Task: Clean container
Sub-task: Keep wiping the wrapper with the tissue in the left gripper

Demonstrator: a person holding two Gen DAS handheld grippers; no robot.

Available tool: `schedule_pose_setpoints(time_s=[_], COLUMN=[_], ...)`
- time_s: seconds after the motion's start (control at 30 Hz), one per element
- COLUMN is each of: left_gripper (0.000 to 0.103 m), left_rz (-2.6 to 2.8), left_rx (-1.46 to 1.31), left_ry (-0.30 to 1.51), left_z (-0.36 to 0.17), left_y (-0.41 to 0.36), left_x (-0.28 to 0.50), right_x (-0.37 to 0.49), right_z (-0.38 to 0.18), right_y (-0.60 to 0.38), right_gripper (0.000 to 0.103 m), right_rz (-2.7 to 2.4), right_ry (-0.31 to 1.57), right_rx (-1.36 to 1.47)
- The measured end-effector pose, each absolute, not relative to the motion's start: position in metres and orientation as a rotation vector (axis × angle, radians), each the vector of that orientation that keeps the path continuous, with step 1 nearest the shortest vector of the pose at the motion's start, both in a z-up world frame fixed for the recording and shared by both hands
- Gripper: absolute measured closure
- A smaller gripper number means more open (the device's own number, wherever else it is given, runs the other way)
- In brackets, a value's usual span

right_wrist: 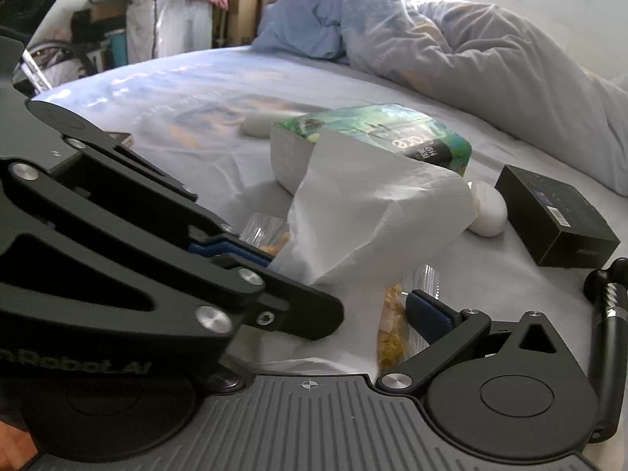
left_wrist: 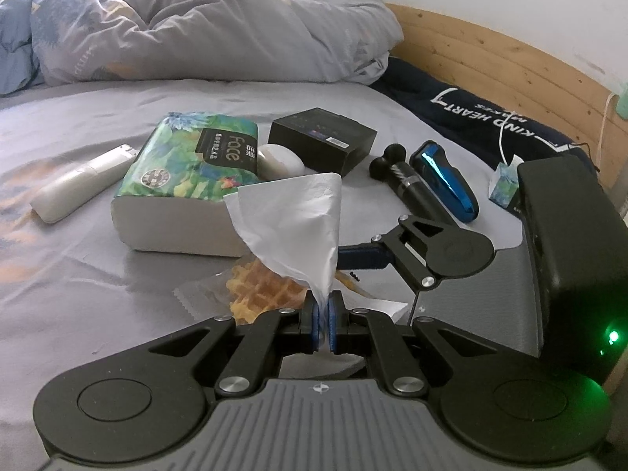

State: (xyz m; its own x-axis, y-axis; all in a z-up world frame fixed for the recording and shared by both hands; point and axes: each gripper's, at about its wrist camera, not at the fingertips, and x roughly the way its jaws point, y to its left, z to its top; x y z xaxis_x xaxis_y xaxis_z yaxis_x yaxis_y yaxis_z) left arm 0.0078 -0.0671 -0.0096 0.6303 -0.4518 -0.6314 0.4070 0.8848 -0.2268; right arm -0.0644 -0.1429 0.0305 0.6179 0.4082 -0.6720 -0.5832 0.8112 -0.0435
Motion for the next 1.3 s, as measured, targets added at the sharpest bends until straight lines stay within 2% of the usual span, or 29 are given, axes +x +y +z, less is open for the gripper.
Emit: schedule_pose_setpoints(time_s=[1.3], left_gripper=[0.094], left_rz=[-0.483], left_rx=[-0.085], left_ry=[0.743], left_z=[-0.010], left_y=[-0.067], left_x=[0.008], right_x=[-0.064], right_z=[0.031], right_y=[-0.141], right_gripper=[0.000], right_rz=[0.573], right_ry=[0.707], right_rx=[-0.260])
